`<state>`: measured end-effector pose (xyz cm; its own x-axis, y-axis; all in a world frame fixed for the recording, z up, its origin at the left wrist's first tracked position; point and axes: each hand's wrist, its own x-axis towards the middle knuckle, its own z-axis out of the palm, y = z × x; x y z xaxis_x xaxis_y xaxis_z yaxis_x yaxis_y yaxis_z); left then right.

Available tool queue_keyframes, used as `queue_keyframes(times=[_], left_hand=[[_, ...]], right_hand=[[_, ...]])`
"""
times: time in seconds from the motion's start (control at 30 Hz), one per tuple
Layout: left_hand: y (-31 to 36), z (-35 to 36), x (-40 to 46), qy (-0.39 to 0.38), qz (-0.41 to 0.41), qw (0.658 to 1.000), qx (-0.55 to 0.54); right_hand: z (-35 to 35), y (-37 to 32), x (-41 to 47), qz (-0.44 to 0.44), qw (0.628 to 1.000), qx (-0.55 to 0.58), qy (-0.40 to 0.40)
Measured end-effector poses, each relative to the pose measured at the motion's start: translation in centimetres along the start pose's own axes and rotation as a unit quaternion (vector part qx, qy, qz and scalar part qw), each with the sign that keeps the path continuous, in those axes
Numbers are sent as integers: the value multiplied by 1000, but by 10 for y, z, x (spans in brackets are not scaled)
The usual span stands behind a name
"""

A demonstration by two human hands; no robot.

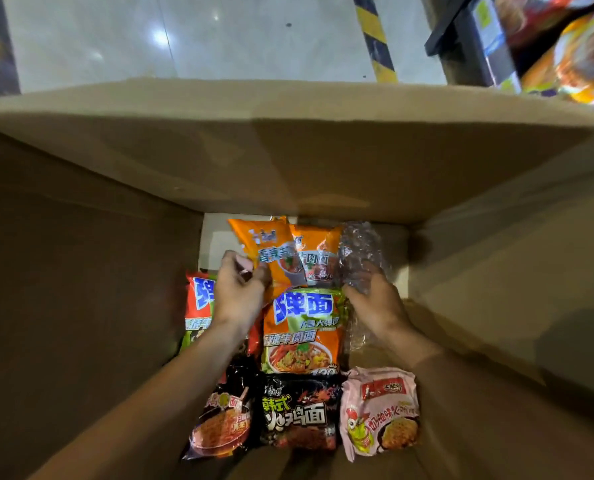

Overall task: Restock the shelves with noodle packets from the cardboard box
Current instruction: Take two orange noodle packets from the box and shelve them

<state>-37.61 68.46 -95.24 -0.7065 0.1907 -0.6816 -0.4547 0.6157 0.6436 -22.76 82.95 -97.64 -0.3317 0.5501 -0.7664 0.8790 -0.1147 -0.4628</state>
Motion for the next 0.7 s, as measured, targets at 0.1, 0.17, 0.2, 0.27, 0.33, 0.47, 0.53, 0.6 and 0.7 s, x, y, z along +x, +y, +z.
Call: queue_keyframes(times=[0.1, 0.17, 0.2, 0.27, 0.33, 0.47, 0.53, 0.6, 0.7], left_hand=[[0, -14, 4, 28, -31, 999, 3], [-3, -15, 11, 30, -49, 998, 3], [-4, -14, 16, 31, -55, 998, 4], [-6, -8, 25, 23, -65, 998, -11], [-9, -4, 35, 7, -76, 997, -28], [-17, -4, 43, 7, -76, 997, -33], [-20, -9, 36, 26, -70, 996, -47], [-23, -17, 26, 38, -59, 996, -51], [-21, -36, 11, 50, -58, 996, -51]], right_hand=[[9, -8, 20, 19, 999, 31, -24], [18, -12, 36, 29, 997, 60, -25], [22, -14, 44, 36, 997, 70, -27], [32, -16, 60, 50, 994, 88, -42], [44, -12, 77, 47, 995, 87, -32], [54, -16, 88, 41, 994, 96, 22], [57, -19, 88, 46, 993, 110, 5], [62, -22, 86, 49, 993, 109, 8], [66, -33, 77, 52, 994, 97, 8]])
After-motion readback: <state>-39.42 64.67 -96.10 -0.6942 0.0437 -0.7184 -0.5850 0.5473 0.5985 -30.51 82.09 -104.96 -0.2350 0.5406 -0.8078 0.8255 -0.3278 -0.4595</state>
